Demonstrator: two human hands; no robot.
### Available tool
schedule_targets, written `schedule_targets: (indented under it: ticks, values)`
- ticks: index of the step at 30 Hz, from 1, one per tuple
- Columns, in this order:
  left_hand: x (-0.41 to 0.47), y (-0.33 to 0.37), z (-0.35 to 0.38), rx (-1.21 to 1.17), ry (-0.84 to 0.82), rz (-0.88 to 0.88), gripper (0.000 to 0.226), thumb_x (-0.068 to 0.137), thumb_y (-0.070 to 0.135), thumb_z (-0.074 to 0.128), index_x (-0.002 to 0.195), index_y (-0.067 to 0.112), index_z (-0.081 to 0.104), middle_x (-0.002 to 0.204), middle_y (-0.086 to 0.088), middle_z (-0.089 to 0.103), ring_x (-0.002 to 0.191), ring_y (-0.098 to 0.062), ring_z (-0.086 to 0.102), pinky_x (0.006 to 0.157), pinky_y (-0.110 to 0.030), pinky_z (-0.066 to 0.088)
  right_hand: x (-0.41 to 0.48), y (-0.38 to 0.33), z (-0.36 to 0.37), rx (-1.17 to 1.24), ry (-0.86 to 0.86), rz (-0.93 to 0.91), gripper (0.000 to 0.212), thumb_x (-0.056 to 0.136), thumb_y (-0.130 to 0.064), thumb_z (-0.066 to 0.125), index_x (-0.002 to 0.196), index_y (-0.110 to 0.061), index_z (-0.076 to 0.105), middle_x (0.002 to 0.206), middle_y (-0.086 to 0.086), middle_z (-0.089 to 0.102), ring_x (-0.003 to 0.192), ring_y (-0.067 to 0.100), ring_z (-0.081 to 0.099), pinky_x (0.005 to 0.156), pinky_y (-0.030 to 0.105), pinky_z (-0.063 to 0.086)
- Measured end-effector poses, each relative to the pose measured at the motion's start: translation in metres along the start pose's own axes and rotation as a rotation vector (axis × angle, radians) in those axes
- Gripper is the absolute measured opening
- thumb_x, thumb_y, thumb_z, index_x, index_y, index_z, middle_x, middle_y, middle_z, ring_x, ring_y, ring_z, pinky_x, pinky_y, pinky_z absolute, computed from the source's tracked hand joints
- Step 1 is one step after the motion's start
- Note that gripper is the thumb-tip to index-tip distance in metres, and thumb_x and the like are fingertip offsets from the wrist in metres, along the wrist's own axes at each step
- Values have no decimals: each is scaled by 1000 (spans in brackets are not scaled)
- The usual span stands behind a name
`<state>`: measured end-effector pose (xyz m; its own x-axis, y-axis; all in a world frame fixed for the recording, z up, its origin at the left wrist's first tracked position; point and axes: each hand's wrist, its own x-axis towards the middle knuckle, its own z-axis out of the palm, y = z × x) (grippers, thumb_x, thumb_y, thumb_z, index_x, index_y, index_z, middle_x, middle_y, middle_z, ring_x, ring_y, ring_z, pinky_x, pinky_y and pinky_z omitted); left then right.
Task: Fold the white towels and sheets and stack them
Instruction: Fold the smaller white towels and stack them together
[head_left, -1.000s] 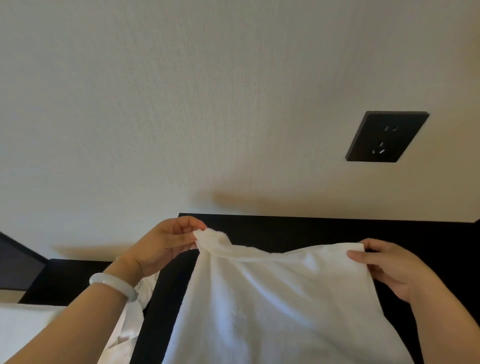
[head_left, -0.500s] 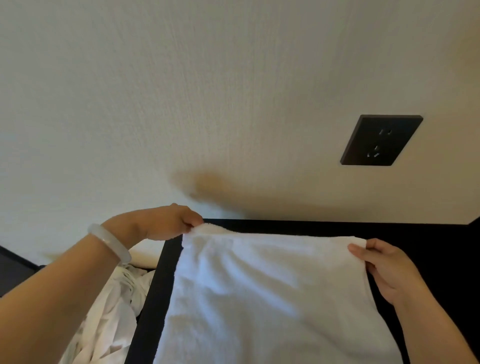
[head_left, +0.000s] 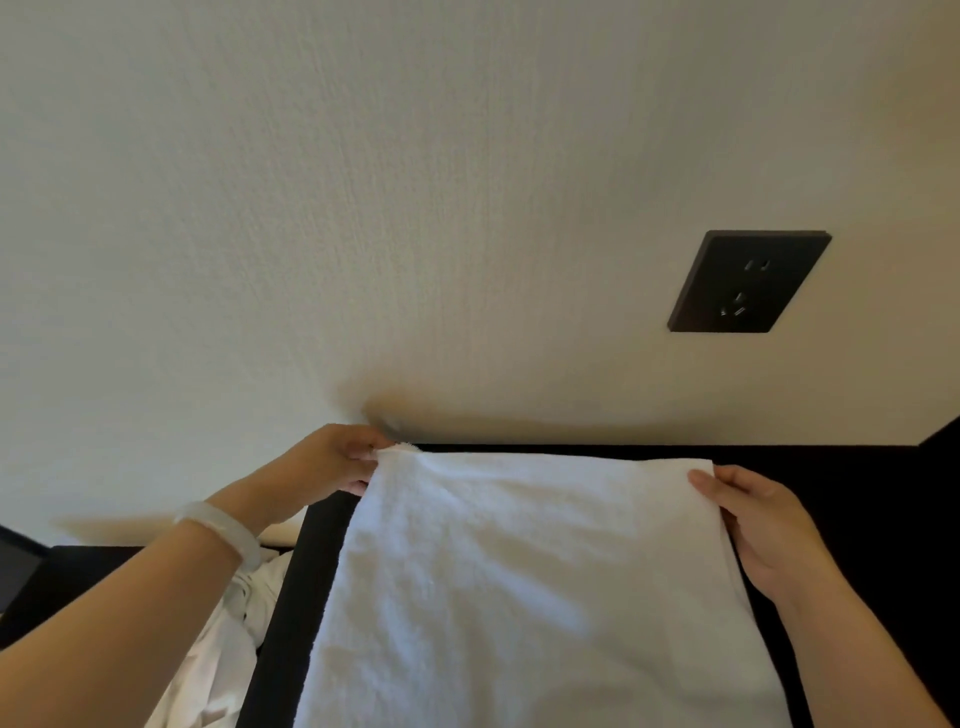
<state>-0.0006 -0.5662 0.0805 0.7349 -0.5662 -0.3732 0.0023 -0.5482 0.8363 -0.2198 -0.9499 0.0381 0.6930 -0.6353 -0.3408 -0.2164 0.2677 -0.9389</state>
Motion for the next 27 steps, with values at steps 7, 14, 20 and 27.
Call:
schedule_targets:
  ticks: [7, 14, 20, 27]
  values:
    - [-2, -10, -4, -660, -93, 40, 24, 83, 7, 59, 99, 15, 75, 96, -14, 71, 82, -23, 70, 71, -31, 58, 2, 2, 3, 13, 26, -18, 11, 87, -4, 68, 98, -2, 70, 99, 21, 73, 89, 31, 68, 86, 43, 54]
    - [-1, 6, -24, -559, -155, -10, 26, 84, 15, 67, 106, 3, 75, 112, -12, 70, 97, -23, 66, 86, -30, 56, 4, 1, 2, 1, 13, -9, 12, 86, -4, 68, 97, -2, 70, 97, 18, 74, 88, 30, 69, 80, 38, 53]
    - [6, 29, -14, 289, 137, -171, 24, 79, 0, 69, 90, 22, 72, 92, -9, 70, 76, -22, 69, 66, -25, 57, 3, 1, 3, 1, 41, -3, 13, 84, -4, 70, 97, -2, 71, 98, 18, 74, 91, 31, 69, 83, 39, 53]
    - [13, 42, 10, 746, 333, -276, 11, 84, 3, 45, 78, 7, 53, 50, -3, 65, 39, -14, 62, 50, -26, 54, 2, 3, 10, -7, 87, -29, 6, 85, -1, 71, 90, -4, 69, 97, 18, 72, 88, 28, 67, 88, 39, 53]
